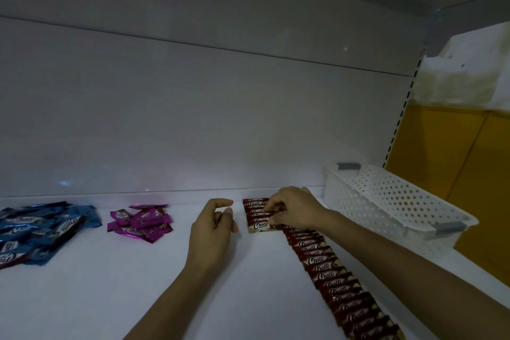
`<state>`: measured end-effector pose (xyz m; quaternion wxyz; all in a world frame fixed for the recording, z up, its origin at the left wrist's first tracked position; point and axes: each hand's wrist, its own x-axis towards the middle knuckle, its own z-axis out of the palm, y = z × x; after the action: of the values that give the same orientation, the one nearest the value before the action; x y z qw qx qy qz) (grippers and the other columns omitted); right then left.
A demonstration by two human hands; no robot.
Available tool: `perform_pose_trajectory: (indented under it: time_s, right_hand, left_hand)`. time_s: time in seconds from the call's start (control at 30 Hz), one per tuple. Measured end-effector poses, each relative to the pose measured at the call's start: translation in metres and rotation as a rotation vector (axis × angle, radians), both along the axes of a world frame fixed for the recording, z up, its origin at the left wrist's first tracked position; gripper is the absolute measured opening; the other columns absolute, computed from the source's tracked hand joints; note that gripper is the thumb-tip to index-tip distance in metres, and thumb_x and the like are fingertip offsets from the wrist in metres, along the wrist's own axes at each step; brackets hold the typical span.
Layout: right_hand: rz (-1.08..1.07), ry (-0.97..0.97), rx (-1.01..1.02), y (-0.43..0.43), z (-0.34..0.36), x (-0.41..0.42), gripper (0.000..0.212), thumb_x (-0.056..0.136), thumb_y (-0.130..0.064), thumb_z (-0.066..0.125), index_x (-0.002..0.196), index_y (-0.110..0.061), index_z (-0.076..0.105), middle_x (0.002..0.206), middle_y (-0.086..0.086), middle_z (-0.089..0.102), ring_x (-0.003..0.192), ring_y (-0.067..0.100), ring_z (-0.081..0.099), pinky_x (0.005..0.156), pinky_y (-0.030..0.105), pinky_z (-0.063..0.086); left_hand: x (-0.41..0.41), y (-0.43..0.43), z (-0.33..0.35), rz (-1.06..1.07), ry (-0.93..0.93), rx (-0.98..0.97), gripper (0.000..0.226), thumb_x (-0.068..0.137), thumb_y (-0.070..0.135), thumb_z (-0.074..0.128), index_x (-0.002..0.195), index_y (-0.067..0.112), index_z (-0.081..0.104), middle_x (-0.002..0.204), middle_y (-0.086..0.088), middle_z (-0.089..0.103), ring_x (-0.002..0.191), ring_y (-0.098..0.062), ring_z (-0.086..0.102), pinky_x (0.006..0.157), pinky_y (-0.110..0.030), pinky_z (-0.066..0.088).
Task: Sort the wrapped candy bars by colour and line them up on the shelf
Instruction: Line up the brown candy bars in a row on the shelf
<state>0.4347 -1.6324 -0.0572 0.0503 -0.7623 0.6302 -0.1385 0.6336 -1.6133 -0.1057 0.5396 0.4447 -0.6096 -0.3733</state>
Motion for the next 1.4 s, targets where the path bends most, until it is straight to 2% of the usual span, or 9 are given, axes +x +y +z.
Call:
perform_pose_trajectory:
  time_s: [0.17, 0.27, 0.6, 0.73, 0.9, 0.97, 1.1, 1.2, 1.4]
  right_hand:
    - [0.066, 0.079, -0.017, 0.003, -0.005, 0.007, 0.03, 0.078, -0.043, 0.072, 0.105, -0.03, 0.07, 0.083, -0.024, 0.051, 0.09, 0.003, 0.046, 0.088, 0.031, 0.026]
    - [0.066, 0.082, -0.013, 0.004, -0.005, 0.007, 0.028, 0.078, -0.041, 0.072, 0.103, -0.03, 0.071, 0.075, -0.025, 0.042, 0.09, 0.003, 0.043, 0.089, 0.032, 0.027]
    - [0.068, 0.099, -0.022, 0.008, -0.004, 0.008, 0.027, 0.08, -0.04, 0.071, 0.105, -0.03, 0.071, 0.093, -0.014, 0.054, 0.102, 0.012, 0.048, 0.09, 0.033, 0.027]
    - [0.062, 0.112, -0.035, 0.012, -0.003, 0.009, 0.033, 0.083, -0.039, 0.069, 0.114, -0.028, 0.067, 0.107, -0.008, 0.061, 0.104, 0.011, 0.049, 0.094, 0.033, 0.031]
    - [0.103, -0.763, 0.117, 0.034, 0.004, 0.04, 0.032, 0.092, -0.043, 0.055, 0.094, -0.017, 0.074, 0.086, 0.001, 0.073, 0.081, 0.01, 0.067, 0.079, 0.025, 0.053]
    - [0.149, -0.846, 0.253, 0.042, 0.006, 0.05, 0.029, 0.091, -0.042, 0.059, 0.091, -0.017, 0.075, 0.085, 0.003, 0.073, 0.08, 0.01, 0.068, 0.076, 0.019, 0.053]
    - [0.185, -0.991, 0.303, 0.051, 0.002, 0.059, 0.005, 0.084, -0.005, 0.068, 0.089, -0.006, 0.068, 0.08, 0.003, 0.071, 0.075, 0.011, 0.068, 0.072, 0.019, 0.052]
    - [0.064, -1.054, 0.196, 0.051, 0.004, 0.052, 0.007, 0.085, -0.001, 0.066, 0.087, -0.007, 0.064, 0.079, 0.003, 0.069, 0.069, 0.01, 0.065, 0.068, 0.022, 0.054]
    - [0.06, -0.677, -0.232, 0.061, 0.005, 0.028, 0.013, 0.085, -0.01, 0.067, 0.087, -0.022, 0.071, 0.068, 0.011, 0.062, 0.059, 0.012, 0.055, 0.058, 0.025, 0.046]
  left_hand:
    - [0.001, 0.0, 0.003, 0.035, 0.048, 0.045, 0.015, 0.097, 0.019, 0.05, 0.107, 0.029, 0.057, 0.077, 0.002, 0.063, 0.064, 0.001, 0.054, 0.052, -0.008, 0.037]
    - [0.0, 0.0, 0.004, 0.026, 0.073, 0.042, 0.015, 0.098, 0.021, 0.049, 0.109, 0.026, 0.057, 0.077, -0.002, 0.062, 0.068, -0.007, 0.054, 0.058, -0.023, 0.041]
    - [-0.001, -0.001, 0.001, 0.004, 0.094, 0.007, 0.024, 0.103, 0.016, 0.037, 0.11, 0.017, 0.06, 0.072, -0.001, 0.059, 0.054, -0.008, 0.048, 0.053, -0.023, 0.04]
    - [-0.003, 0.002, 0.012, -0.176, 0.345, 0.102, 0.034, 0.105, 0.026, 0.026, 0.114, 0.025, 0.058, 0.08, 0.0, 0.071, 0.06, -0.005, 0.061, 0.055, -0.021, 0.049]
    - [-0.002, 0.0, 0.012, -0.311, 0.432, 0.09, 0.05, 0.086, 0.059, 0.024, 0.125, 0.044, 0.05, 0.117, 0.004, 0.067, 0.111, -0.012, 0.061, 0.088, -0.035, 0.048]
    - [-0.002, 0.0, 0.011, -0.356, 0.478, 0.1, 0.052, 0.084, 0.061, 0.026, 0.126, 0.044, 0.051, 0.121, 0.001, 0.065, 0.115, -0.015, 0.06, 0.094, -0.038, 0.047]
    - [-0.003, 0.003, 0.012, -0.387, 0.445, 0.12, 0.048, 0.085, 0.058, 0.029, 0.125, 0.045, 0.051, 0.117, 0.003, 0.066, 0.106, -0.014, 0.065, 0.083, -0.032, 0.053]
    - [-0.004, 0.005, 0.009, -0.276, 0.28, 0.067, 0.026, 0.096, 0.042, 0.038, 0.114, 0.036, 0.055, 0.105, 0.005, 0.067, 0.098, -0.013, 0.065, 0.076, -0.023, 0.05]
    - [-0.006, 0.009, 0.011, -0.355, 0.281, 0.187, 0.047, 0.097, 0.048, 0.032, 0.101, 0.018, 0.068, 0.073, -0.01, 0.071, 0.052, -0.014, 0.06, 0.051, -0.022, 0.05]
